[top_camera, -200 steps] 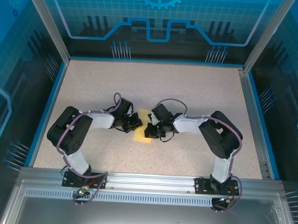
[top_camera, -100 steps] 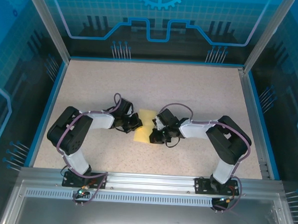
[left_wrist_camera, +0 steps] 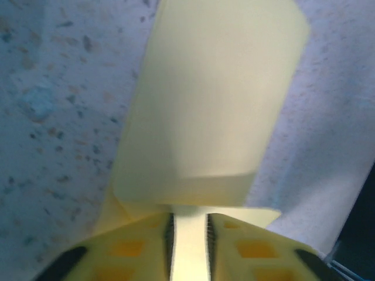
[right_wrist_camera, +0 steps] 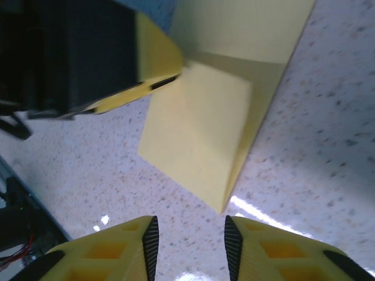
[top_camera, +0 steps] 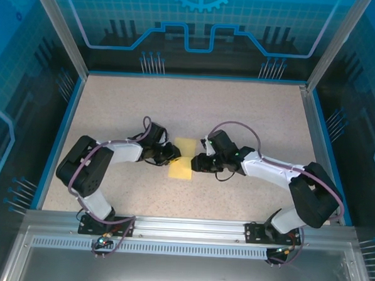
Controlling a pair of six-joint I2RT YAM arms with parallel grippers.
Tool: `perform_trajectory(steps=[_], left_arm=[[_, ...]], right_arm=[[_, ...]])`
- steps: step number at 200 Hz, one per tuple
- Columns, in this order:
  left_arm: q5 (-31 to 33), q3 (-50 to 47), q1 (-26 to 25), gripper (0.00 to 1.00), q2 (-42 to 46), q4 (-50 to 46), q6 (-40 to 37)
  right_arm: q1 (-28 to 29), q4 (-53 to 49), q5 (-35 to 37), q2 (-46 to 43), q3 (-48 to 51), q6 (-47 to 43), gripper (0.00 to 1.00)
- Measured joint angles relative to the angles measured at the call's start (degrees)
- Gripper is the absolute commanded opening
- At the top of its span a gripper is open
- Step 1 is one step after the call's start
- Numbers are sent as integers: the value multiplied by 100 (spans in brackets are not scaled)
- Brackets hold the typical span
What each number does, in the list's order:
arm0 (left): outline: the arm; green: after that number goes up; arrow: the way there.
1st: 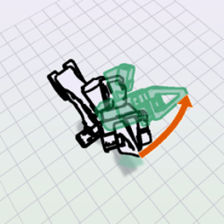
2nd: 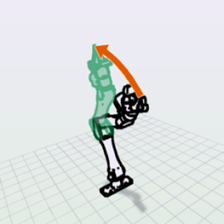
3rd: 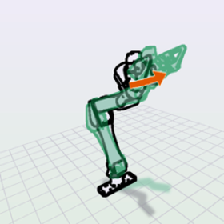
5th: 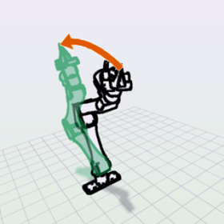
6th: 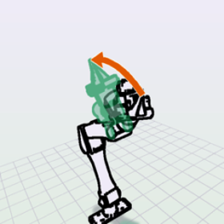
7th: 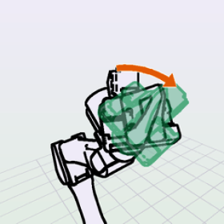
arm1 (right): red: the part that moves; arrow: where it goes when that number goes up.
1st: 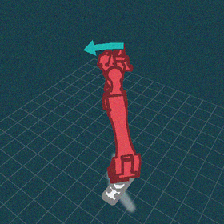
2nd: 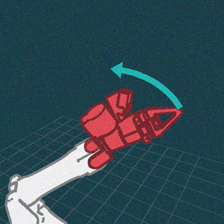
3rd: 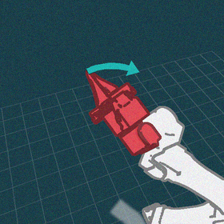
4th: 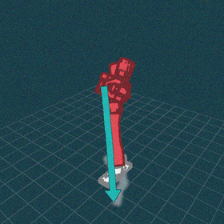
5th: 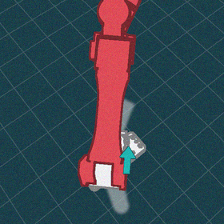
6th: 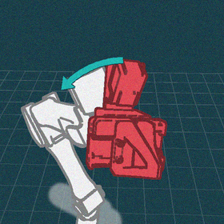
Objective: Fold a paper plane with a square sheet of paper (pick it up from the middle)
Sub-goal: Fold the paper at the center of the table, then turn over the square sheet of paper at the center of the table.
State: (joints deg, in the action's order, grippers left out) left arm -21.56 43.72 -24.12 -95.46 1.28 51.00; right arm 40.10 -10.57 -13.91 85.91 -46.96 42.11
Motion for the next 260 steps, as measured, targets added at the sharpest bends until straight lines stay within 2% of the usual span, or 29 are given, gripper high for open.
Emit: perform_trajectory(steps=[14,42,83,127,190,229,260], left_arm=[[2,96,0,39,232,-109,0],[9,227,9,43,555,-271,-42],[9,9,133,47,782,-420,-42],[0,-468,160,50,848,-262,-28],[-173,-748,330,53,855,208,9],[-348,-824,330,53,787,599,118],[-387,-909,330,54,728,748,160]], right_arm=[[-94,-9,63,50,-11,-20,49],[-127,-103,103,428,-354,-127,51],[-131,-107,-138,1335,-1193,-428,48],[-256,-142,-439,1912,-1534,-734,44],[-601,-184,-682,2013,-1534,-1088,47],[-601,-61,-960,2041,-1497,-1121,47],[-601,35,-1193,2173,-1475,-1176,42]])
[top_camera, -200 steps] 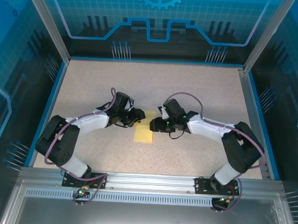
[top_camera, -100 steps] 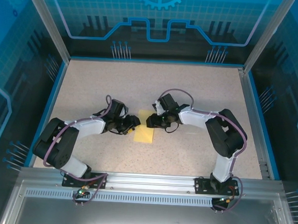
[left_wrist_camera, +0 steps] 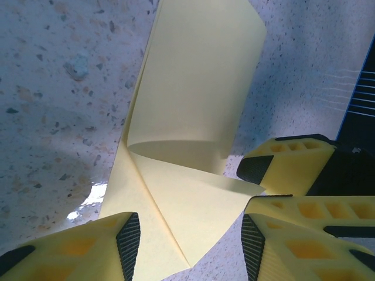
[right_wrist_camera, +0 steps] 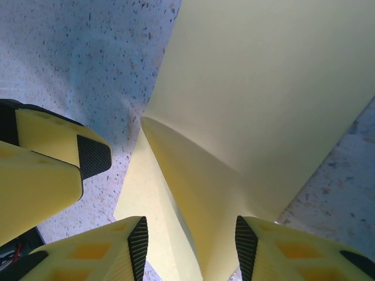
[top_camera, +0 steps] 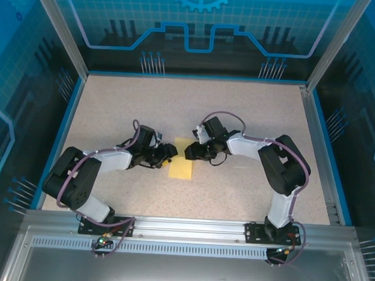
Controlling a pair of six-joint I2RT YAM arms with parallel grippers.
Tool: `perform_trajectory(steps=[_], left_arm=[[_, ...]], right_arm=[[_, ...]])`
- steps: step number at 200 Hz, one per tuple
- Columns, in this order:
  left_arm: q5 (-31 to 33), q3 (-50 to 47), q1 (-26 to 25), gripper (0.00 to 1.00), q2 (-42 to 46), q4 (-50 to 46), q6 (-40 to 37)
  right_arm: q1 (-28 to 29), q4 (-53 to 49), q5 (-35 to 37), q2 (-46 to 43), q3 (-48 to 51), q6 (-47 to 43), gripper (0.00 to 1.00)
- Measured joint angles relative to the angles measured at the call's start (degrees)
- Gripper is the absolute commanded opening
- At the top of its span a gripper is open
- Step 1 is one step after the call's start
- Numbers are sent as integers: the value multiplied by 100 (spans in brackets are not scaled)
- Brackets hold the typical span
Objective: Fold a paper plane with a square sheet of paper (pick it up from the middle)
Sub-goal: Turn over the square sheet of paper at the center of the table.
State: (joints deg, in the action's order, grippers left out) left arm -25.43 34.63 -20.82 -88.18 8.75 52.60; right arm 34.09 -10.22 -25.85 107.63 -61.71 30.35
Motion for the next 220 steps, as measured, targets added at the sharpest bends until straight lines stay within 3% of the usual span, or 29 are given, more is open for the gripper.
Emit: perform_trajectory(steps=[15,34,47,135,220], left_arm=[[-22,-42,0,54,-48,94,4],[-109,-118,0,53,-131,278,24],[-162,-190,0,53,-190,444,55],[-605,-439,9,49,-520,1624,160],[-861,-439,9,27,-997,2138,131]], right_arm=[[0,52,-103,94,0,-52,32],[-2,133,-258,192,2,-111,11],[-9,225,-363,203,44,-83,6],[-413,1526,-1287,131,752,634,7],[-426,1738,-1386,70,778,804,8]])
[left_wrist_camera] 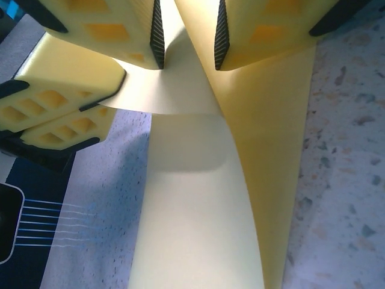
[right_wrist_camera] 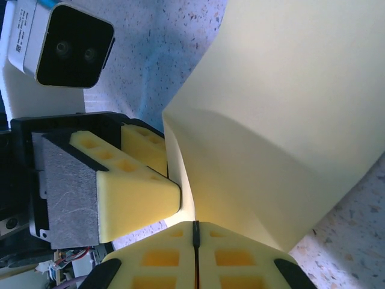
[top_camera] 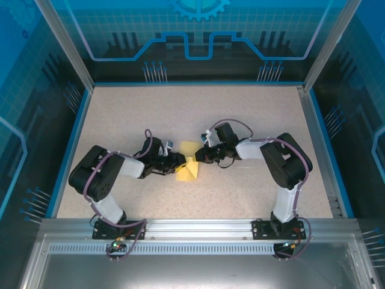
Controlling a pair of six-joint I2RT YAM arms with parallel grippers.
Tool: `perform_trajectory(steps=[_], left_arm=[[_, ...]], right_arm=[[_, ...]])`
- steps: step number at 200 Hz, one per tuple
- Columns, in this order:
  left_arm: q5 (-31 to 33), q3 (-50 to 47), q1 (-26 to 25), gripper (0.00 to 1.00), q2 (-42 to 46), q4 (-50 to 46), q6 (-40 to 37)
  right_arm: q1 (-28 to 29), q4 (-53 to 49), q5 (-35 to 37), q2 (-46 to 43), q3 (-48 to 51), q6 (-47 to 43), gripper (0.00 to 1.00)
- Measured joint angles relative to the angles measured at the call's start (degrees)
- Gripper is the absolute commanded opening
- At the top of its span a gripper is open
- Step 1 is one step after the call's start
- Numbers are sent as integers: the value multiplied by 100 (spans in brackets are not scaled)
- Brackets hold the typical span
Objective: Fold a paper plane with a square sheet of paper (pick it up from the middle)
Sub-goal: Turn over the square sheet of paper at the center of the table.
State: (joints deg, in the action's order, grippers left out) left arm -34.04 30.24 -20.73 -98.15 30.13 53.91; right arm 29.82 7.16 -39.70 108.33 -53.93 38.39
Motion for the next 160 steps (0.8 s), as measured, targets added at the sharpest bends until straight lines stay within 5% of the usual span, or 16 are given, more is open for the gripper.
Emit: perform_trajectory(steps=[96,160], left_arm=[[-76,133,0,8,-125,221,-195],[94,459,0,2,439,-984,-752]], right_arm=[[-70,-20,-20,-2,72,44,21],[-490,-874,861,-1504,479,-247,65]])
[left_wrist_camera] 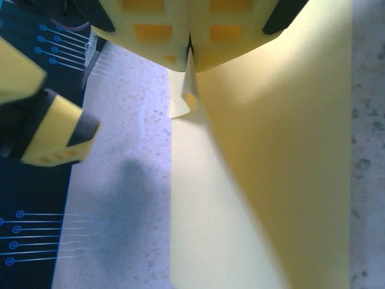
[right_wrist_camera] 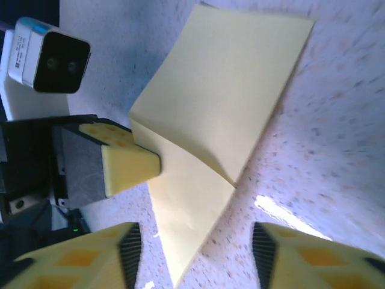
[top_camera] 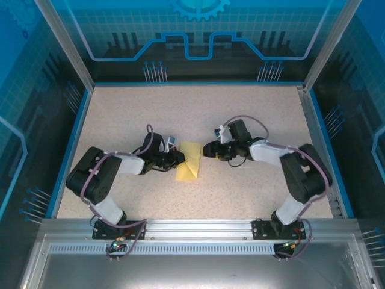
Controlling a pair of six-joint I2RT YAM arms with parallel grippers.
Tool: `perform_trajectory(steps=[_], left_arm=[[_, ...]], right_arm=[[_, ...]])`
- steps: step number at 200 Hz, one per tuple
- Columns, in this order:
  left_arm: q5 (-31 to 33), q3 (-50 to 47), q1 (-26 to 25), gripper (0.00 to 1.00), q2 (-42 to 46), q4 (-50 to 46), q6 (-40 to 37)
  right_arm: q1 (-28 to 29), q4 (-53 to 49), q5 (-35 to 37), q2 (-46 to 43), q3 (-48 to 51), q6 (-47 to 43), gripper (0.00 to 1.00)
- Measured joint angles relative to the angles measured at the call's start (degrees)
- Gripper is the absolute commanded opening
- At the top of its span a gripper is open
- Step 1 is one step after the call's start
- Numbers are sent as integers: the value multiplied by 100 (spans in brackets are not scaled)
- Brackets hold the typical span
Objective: Fold a paper plane with a square sheet of paper (pick it up from the middle)
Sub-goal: Turn over the square sheet of paper at the center of the table.
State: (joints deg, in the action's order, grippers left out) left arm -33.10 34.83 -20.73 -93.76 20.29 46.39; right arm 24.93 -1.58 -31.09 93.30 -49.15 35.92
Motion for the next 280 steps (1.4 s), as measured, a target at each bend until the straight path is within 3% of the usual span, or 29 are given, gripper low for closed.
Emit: perform_trajectory(steps=[36,66,101,130,194,228,280], left_arm=[[859,1019,-90,2,1169,-2304,-861],[2352,2413,-415,3,1679,-4437,-1606],[4033,3703,-903,3,1587,-6113,-2199],[5252,4360,-1279,3,831,-6909,-2411],[7547,5674,-1860,3,-2085,-8220,-2192],[8006,6317,-2339,2,-2933,-8474,-2083],[8091,6690,-2791,5,-3775,-8456,-2085]], right_arm=[[-24,-798,1215,-1333,11,-208,81],[-50,-1381,2157,-2013,92,-229,84],[-94,-1943,2959,-2498,181,-120,89],[-114,-2299,3488,-2841,284,11,91],[-474,-2870,3923,-3707,608,103,92],[-636,-2973,3952,-3882,643,131,92],[-743,-3121,3941,-3987,686,140,92]])
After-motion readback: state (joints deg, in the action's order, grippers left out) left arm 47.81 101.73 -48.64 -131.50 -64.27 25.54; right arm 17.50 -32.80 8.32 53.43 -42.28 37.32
